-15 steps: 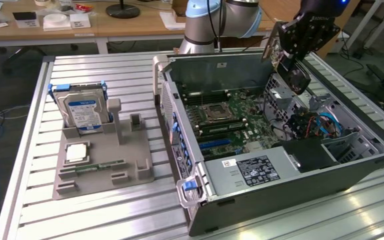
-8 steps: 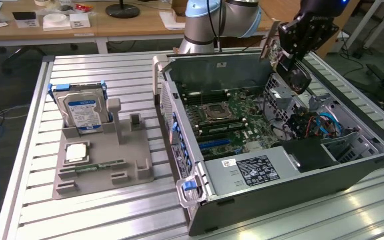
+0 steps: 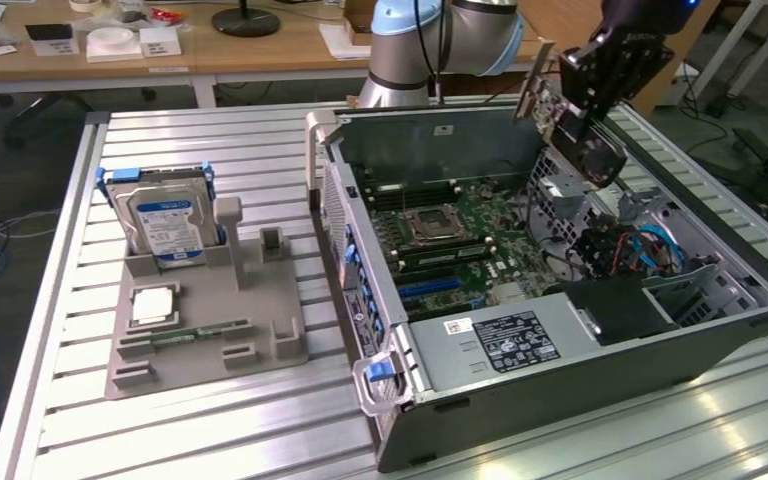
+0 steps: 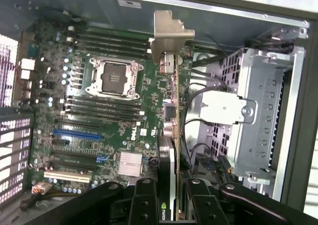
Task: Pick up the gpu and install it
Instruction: 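Insert the gpu into the slot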
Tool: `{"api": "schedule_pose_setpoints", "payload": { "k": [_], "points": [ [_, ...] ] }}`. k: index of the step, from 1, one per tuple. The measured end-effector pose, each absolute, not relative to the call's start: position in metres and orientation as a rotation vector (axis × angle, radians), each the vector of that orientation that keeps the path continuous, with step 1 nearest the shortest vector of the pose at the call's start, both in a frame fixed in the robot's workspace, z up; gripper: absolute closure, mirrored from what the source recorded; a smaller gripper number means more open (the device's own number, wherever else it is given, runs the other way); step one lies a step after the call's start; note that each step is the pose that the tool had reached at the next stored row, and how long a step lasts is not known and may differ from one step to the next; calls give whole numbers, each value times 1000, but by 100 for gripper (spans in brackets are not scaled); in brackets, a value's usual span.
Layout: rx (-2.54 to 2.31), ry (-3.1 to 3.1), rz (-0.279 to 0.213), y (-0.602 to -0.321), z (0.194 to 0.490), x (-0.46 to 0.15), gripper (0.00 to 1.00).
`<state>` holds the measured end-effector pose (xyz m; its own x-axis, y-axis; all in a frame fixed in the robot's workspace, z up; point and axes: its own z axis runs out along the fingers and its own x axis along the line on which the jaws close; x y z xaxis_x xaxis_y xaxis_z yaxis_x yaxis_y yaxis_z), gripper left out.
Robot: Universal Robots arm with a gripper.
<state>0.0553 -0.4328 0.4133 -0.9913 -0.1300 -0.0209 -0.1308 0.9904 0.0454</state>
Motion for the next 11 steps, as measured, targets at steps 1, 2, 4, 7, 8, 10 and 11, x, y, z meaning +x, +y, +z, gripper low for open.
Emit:
{"api": "schedule_pose_setpoints", "payload": {
  "k": [1,2,4,7,8,10,11],
  "points": [
    [-227,3115,73,-433,413,55,74],
    [-250,3114,73,-433,413,55,74],
    [-293,3110,74,-433,413,55,74],
    [-360,3104,74,-433,413,55,74],
    [-381,3102,74,-433,413,55,74],
    [-428,3097,75,-433,413,55,74],
    [-451,3094,75,-433,413,55,74]
  ]
}}
